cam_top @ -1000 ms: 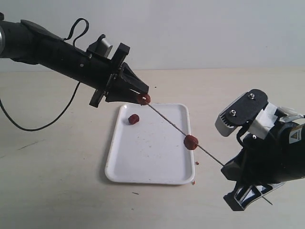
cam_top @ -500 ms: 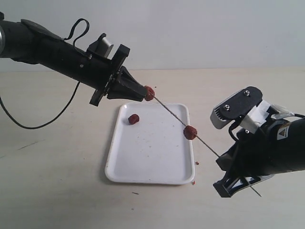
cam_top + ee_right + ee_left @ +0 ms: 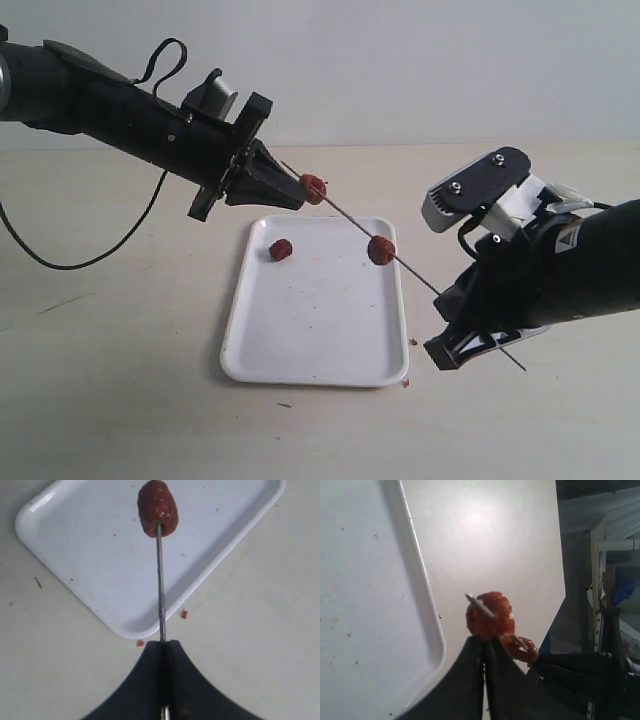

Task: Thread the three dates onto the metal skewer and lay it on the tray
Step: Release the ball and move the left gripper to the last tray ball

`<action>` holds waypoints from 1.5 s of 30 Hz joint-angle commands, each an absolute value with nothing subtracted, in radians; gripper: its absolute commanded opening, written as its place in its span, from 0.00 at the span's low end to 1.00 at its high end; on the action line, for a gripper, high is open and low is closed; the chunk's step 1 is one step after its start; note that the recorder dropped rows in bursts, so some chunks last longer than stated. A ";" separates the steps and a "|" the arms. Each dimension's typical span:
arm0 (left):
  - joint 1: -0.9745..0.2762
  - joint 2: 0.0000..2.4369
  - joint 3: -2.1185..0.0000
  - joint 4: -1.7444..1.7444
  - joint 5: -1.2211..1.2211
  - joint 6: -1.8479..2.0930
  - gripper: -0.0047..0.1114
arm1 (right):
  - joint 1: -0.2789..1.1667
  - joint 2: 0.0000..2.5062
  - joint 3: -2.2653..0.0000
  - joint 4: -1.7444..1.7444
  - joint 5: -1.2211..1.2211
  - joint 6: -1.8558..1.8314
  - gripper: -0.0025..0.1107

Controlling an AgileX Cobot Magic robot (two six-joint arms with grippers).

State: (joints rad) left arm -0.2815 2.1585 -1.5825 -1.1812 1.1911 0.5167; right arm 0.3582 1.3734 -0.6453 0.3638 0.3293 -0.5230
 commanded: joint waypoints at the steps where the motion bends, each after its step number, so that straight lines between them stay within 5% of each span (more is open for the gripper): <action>1: -0.291 2.146 -1.582 -1.189 1.221 0.524 0.04 | 0.355 1.403 -0.695 0.368 0.301 -0.523 0.02; 14: -0.289 2.146 -1.582 -1.195 1.221 0.597 0.07 | 0.355 1.405 -0.695 0.366 0.315 -0.513 0.02; 16: -0.289 2.146 -1.582 -1.195 1.221 0.603 0.17 | 0.355 1.405 -0.695 0.366 0.315 -0.511 0.02; 19: -0.289 2.146 -1.582 -1.199 1.221 0.603 0.56 | 0.355 1.405 -0.695 0.366 0.315 -0.511 0.02; 20: -0.289 2.146 -1.582 -1.199 1.221 0.603 0.60 | 0.355 1.405 -0.695 0.366 0.315 -0.511 0.02; 36: -0.189 2.117 -1.582 -1.100 1.221 0.585 0.61 | 0.355 1.305 -0.695 0.364 0.453 -0.495 0.02; 45: -0.236 2.185 -1.728 -0.678 1.221 0.492 0.61 | 0.355 1.289 -0.695 0.308 0.580 -0.483 0.02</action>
